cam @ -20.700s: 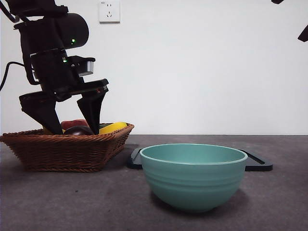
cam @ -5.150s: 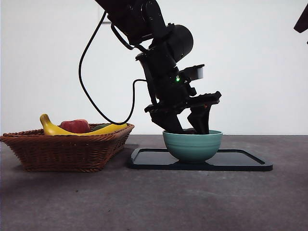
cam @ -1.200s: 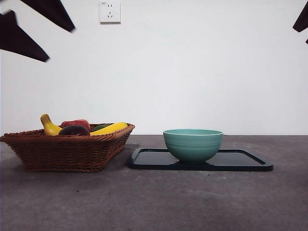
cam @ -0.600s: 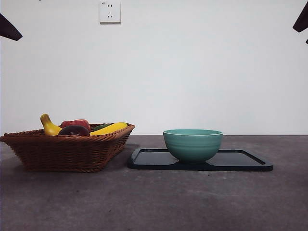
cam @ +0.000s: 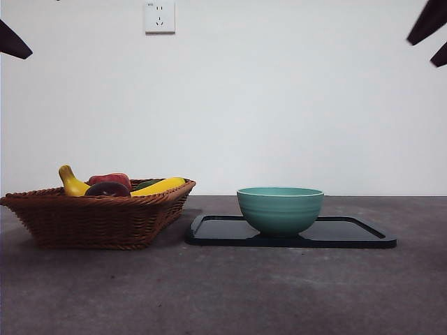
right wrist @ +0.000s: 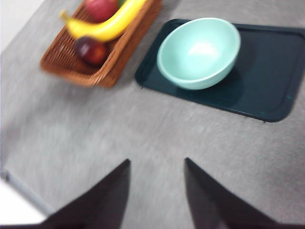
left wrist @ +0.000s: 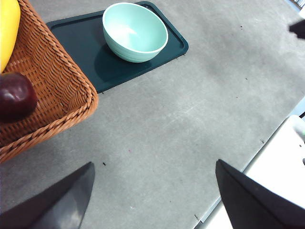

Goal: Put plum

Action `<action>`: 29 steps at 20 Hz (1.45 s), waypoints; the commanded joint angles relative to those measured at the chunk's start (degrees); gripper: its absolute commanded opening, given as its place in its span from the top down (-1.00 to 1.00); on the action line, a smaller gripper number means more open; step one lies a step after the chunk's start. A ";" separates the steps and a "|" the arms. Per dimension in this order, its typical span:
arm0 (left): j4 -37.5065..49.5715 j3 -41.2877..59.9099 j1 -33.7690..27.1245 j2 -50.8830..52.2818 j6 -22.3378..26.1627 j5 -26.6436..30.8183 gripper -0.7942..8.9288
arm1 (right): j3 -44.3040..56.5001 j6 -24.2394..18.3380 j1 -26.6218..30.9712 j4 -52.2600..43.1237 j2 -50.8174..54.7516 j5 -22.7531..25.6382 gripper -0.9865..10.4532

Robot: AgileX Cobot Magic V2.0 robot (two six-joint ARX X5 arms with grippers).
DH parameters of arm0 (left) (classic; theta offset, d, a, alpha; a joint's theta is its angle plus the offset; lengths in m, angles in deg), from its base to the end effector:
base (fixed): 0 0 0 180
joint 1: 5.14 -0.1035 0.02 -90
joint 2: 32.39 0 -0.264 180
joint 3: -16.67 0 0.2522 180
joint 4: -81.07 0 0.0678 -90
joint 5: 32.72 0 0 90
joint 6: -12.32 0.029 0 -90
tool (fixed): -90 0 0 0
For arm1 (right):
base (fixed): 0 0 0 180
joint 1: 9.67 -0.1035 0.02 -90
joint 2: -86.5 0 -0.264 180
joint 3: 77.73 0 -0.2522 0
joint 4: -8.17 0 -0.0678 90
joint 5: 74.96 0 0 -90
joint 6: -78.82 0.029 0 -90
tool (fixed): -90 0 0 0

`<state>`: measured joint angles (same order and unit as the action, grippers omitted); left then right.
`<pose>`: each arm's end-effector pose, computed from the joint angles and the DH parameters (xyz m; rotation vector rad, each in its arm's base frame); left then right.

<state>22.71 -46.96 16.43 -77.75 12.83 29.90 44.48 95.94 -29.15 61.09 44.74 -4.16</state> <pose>0.1305 -0.0659 0.3102 -0.0285 0.7161 -0.8215 0.1303 0.0562 0.2918 0.2756 0.7481 0.5483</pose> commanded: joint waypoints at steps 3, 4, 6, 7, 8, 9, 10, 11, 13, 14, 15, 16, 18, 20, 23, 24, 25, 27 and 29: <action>0.48 -1.09 0.26 -0.35 -0.11 -0.37 0.00 | -7.32 2.95 1.27 -4.09 -12.94 1.27 0.35; 0.48 -1.09 0.26 -0.35 -0.11 -0.37 0.00 | -9.77 2.51 1.68 -4.76 -17.00 1.33 0.35; 0.50 -1.09 0.26 -0.35 -0.11 -0.35 0.00 | -14.91 0.70 2.54 -4.81 -24.76 1.81 0.35; 0.48 -1.09 0.26 -0.35 -0.11 -0.35 0.00 | -17.27 0.04 2.86 -4.74 -28.17 2.23 0.35; 0.48 -1.09 0.26 -0.35 -0.09 -0.35 0.00 | -20.15 -0.72 2.99 -4.46 -32.30 2.82 0.35; 0.50 -1.09 0.26 -0.35 -0.09 -0.35 0.00 | -22.43 -1.46 3.10 -4.35 -35.47 2.84 0.35; 0.48 -1.09 0.26 -0.35 -0.09 -0.35 0.00 | -25.03 -1.88 3.19 -4.31 -39.12 2.84 0.35; 0.48 -1.09 0.26 -0.35 -0.09 -0.35 0.00 | -26.97 -2.49 3.19 -4.24 -41.94 2.86 0.35; 0.48 -1.09 0.26 -0.35 -0.07 -0.35 0.00 | -30.51 -3.04 3.19 -4.20 -47.41 3.15 0.35; 0.48 -1.09 0.26 -0.35 -0.04 -0.35 0.00 | -32.00 -3.17 3.19 -4.20 -49.96 3.17 0.35; 0.48 -1.09 0.26 -0.35 0.04 -0.35 0.00 | -33.09 -3.39 3.19 -4.42 -52.28 3.15 0.35; 0.48 -1.09 0.26 -0.35 0.11 -0.35 0.00 | -33.79 -3.72 3.19 -4.52 -54.10 3.19 0.35; 0.48 -1.09 0.26 -0.35 0.09 -0.35 0.00 | -34.47 -4.09 3.17 -4.98 -57.59 3.26 0.35; 0.48 -1.09 0.26 -0.35 0.09 -0.35 0.00 | -34.47 -4.13 3.15 -5.81 -60.70 3.28 0.35; 0.48 -1.09 0.26 -0.35 0.09 -0.35 0.00 | -34.47 -4.33 2.89 -6.78 -64.13 4.94 0.35; 0.48 -1.09 0.26 -0.35 0.09 -0.35 0.00 | -34.47 -4.35 2.80 -6.93 -65.11 4.94 0.37; 0.48 -1.09 0.26 -0.35 0.09 -0.35 0.00 | -34.45 -4.42 2.80 -6.97 -65.85 5.01 0.43; 0.46 -1.09 0.26 -0.35 0.09 -0.35 0.00 | -34.45 -5.25 2.69 -7.02 -66.79 5.79 0.63; 0.48 -1.09 0.26 -0.35 0.09 -0.35 0.00 | -34.45 -6.34 2.64 -7.48 -66.84 5.77 0.82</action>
<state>22.69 -46.96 16.43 -77.75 12.85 29.90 11.30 90.87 -26.16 54.07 -21.11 1.41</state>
